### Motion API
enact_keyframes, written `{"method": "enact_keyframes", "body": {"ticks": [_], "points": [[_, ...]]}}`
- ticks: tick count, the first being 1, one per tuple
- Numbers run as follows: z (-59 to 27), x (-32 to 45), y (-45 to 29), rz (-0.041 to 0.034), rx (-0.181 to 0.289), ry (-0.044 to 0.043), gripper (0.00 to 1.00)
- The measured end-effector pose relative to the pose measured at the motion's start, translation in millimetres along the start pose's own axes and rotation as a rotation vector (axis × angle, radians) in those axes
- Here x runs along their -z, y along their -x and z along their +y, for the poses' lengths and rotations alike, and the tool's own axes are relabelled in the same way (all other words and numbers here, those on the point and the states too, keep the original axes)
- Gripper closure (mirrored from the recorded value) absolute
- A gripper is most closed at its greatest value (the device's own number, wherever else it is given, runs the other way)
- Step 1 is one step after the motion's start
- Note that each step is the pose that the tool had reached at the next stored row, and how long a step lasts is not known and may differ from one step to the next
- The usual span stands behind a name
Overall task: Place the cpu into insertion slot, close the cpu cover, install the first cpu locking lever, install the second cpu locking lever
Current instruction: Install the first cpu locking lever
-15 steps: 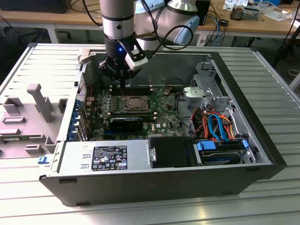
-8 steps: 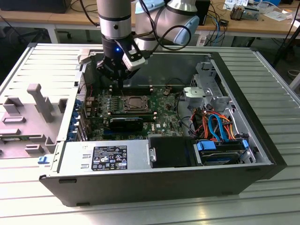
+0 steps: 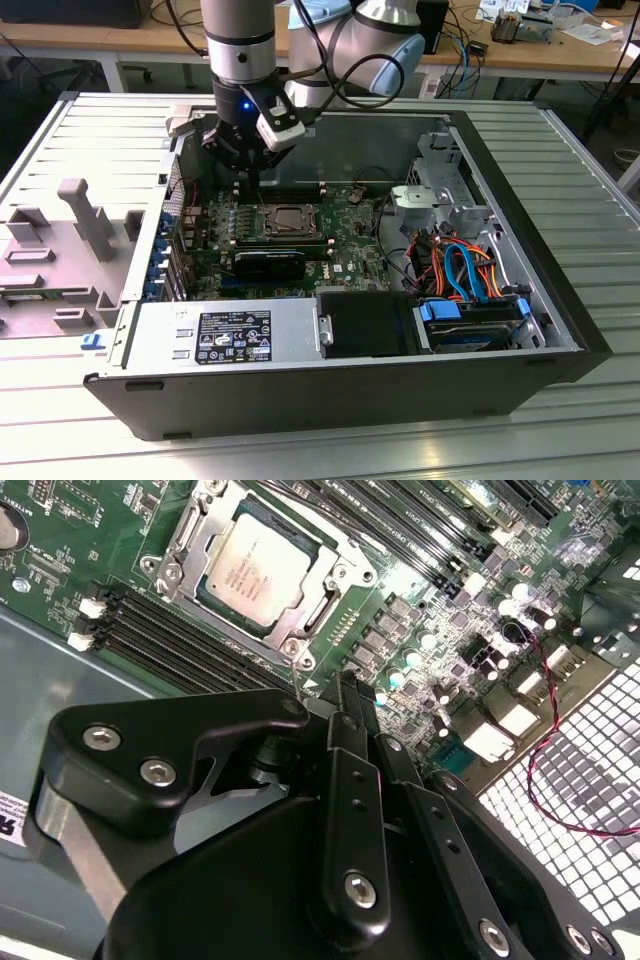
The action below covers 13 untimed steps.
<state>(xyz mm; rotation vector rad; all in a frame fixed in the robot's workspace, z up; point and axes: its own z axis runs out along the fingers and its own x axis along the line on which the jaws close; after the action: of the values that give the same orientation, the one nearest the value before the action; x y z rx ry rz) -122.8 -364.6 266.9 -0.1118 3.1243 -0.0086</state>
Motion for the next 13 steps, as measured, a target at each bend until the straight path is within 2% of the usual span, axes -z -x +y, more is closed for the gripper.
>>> {"method": "enact_keyframes", "body": {"ticks": [13], "points": [[0.5,-0.5,-6.9,0.0000,0.000,0.0000,0.89]]}}
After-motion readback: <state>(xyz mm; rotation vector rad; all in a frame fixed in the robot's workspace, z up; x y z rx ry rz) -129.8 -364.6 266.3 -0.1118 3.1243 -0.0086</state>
